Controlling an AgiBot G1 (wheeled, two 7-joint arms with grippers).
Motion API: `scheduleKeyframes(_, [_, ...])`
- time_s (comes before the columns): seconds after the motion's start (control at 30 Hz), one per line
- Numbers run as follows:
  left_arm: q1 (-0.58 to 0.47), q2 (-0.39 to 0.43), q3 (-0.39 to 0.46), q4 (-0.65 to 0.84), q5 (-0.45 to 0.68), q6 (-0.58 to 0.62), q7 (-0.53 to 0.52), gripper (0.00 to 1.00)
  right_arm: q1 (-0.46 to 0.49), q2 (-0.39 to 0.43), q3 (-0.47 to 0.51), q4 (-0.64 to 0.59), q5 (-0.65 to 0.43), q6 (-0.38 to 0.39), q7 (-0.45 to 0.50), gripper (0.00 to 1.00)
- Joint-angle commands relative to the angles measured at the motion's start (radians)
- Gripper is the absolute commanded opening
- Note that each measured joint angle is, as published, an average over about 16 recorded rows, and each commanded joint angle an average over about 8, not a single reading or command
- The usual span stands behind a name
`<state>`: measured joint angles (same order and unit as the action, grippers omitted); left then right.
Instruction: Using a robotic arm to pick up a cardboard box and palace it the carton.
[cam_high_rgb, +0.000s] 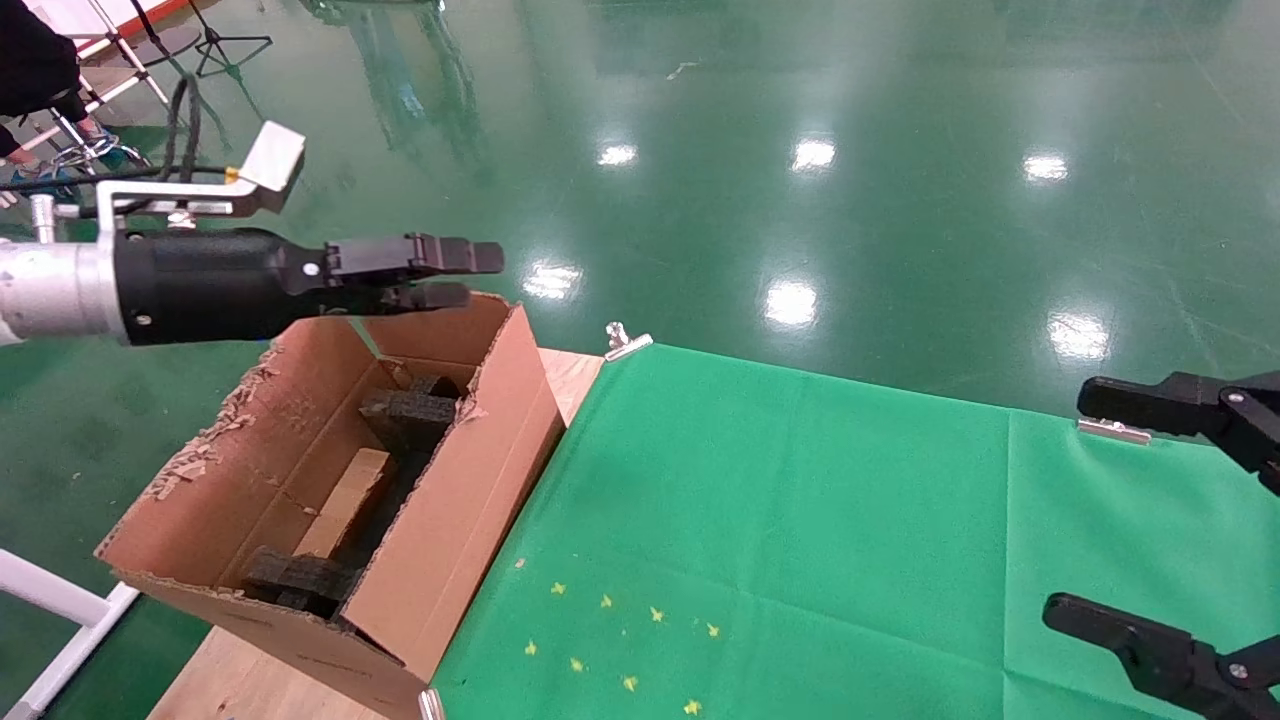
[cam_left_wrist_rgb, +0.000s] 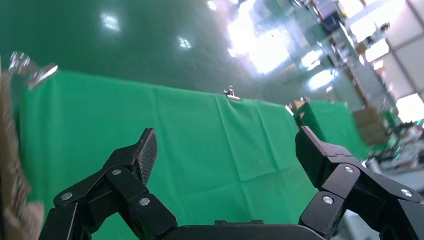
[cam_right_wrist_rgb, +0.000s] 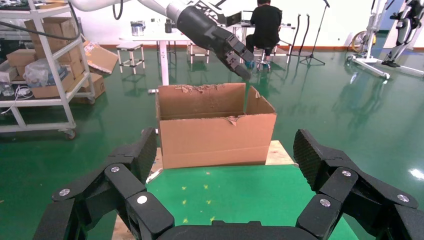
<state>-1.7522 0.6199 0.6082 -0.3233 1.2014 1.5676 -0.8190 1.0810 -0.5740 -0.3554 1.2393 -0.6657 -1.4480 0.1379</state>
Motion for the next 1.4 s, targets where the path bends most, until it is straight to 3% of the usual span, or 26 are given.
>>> scheduleKeyframes(0.03, [0.028, 0.000, -0.014, -0.040, -0.019, -0.003, 0.026, 1.00, 0.000, 0.000, 0.000, 0.000, 0.000, 0.000, 0.000, 1.00])
scheduleKeyframes(1.4, [0.631, -0.008, -0.306, -0.895, -0.439, -0.067, 0.588, 1.00, 0.000, 0.000, 0.000, 0.000, 0.000, 0.000, 0.000, 1.00])
